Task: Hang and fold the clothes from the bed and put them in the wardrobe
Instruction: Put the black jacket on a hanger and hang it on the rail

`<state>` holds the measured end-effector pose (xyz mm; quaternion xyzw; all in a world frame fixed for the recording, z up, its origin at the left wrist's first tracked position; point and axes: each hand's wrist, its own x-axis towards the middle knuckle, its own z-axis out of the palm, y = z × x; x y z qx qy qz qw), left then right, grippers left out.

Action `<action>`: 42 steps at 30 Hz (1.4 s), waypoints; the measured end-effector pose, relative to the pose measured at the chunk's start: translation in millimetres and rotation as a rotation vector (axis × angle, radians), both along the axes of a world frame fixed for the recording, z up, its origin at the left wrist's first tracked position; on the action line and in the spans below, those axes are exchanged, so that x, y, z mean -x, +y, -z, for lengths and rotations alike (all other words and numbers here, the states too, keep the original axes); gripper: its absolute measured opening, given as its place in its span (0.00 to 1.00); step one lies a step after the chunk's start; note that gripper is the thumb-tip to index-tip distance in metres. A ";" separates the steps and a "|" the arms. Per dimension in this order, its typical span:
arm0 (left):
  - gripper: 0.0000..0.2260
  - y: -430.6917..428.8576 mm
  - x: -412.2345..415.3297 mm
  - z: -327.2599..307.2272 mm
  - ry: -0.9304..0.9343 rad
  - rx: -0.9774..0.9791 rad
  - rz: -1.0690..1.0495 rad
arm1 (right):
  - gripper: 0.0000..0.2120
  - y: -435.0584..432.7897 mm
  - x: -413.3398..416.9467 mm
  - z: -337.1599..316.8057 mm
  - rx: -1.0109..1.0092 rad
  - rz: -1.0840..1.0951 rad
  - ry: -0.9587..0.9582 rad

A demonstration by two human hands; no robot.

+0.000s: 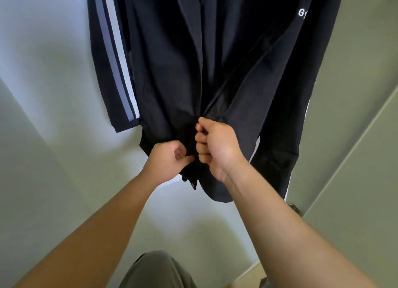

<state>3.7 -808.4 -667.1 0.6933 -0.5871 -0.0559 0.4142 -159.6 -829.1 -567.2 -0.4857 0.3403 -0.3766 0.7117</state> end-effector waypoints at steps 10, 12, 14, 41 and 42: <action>0.09 -9.7 15.0 -69.3 0.039 0.256 0.204 | 0.14 3.3 3.3 -9.7 -0.055 0.005 -0.030; 0.11 -10.0 11.4 -73.2 0.106 0.179 0.269 | 0.13 3.1 4.8 -13.3 -0.060 -0.007 -0.015; 0.13 -10.8 7.7 -73.9 0.220 0.115 0.361 | 0.14 3.3 5.2 -15.1 -0.062 -0.019 -0.010; 0.09 -8.6 17.5 -130.5 0.206 0.197 0.344 | 0.14 -15.1 25.5 -83.4 0.068 -0.029 -0.071; 0.08 -12.1 22.0 -136.0 0.181 0.234 0.328 | 0.15 -15.2 25.4 -84.0 0.066 -0.028 -0.075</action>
